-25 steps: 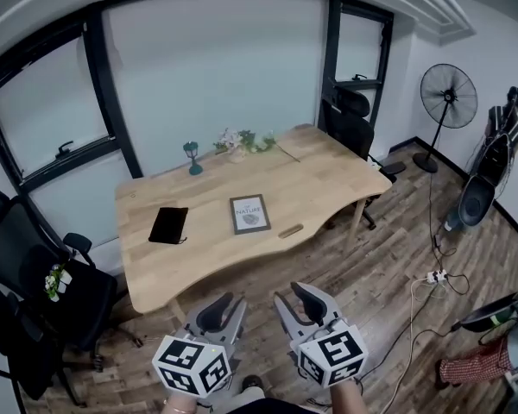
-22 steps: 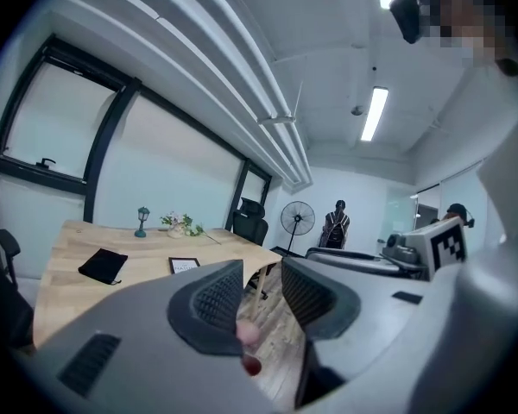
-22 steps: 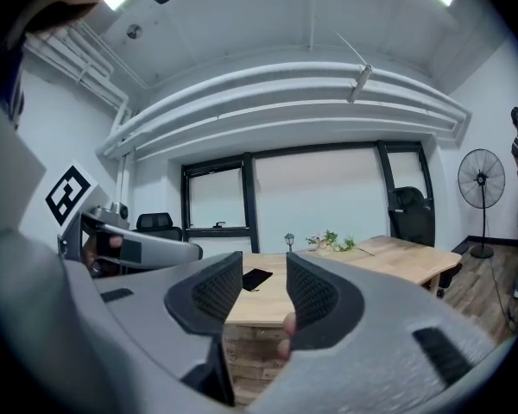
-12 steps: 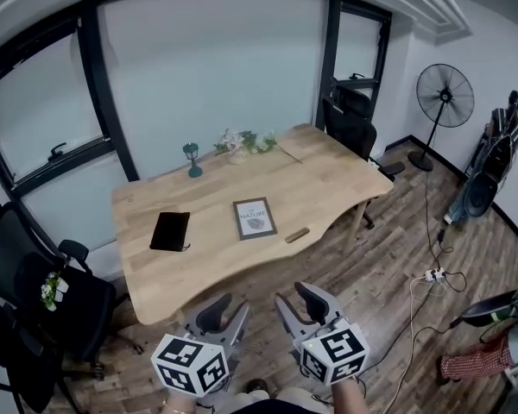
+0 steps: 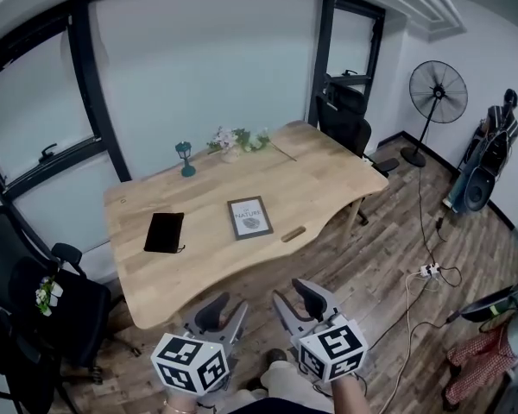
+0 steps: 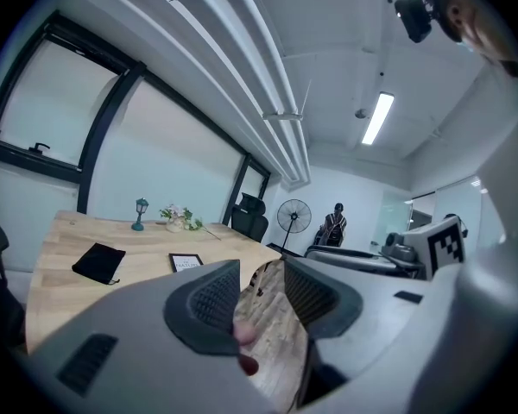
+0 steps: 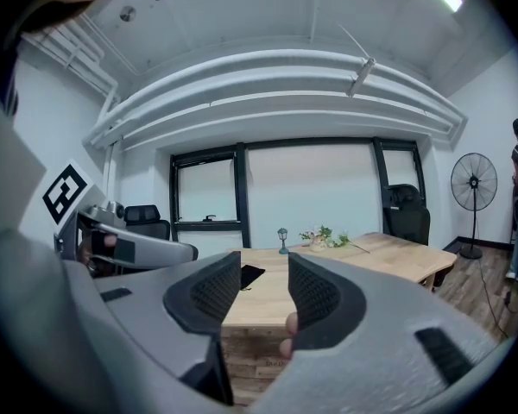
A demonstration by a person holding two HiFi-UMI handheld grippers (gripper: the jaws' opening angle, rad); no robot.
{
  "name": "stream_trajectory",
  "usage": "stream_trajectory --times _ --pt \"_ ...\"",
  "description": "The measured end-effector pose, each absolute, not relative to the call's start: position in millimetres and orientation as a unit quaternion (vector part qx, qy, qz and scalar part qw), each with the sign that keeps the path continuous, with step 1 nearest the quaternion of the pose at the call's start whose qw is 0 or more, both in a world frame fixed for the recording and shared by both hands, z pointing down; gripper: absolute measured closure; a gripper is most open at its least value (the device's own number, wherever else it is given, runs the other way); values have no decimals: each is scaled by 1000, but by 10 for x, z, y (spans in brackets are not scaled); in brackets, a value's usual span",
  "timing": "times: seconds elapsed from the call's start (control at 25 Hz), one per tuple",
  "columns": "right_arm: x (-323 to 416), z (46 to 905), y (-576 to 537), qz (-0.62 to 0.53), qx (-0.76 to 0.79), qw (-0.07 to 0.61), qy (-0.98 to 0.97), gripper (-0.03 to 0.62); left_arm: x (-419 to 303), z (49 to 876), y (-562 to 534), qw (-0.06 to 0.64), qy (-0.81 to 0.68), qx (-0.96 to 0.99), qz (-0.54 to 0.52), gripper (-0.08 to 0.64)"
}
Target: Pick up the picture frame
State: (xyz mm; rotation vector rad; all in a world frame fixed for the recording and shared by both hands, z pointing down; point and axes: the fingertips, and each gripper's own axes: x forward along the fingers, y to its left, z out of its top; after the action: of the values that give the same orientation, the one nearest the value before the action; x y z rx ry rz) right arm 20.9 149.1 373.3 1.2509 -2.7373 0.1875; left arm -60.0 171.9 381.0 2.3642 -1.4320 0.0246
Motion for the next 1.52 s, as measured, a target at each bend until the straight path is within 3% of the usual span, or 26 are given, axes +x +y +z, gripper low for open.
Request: stream_trajectory --times 1.52 --pt "152 3974 -170 78 410 78 -905 446 -600 4002 24 207 -511 834 35 402"
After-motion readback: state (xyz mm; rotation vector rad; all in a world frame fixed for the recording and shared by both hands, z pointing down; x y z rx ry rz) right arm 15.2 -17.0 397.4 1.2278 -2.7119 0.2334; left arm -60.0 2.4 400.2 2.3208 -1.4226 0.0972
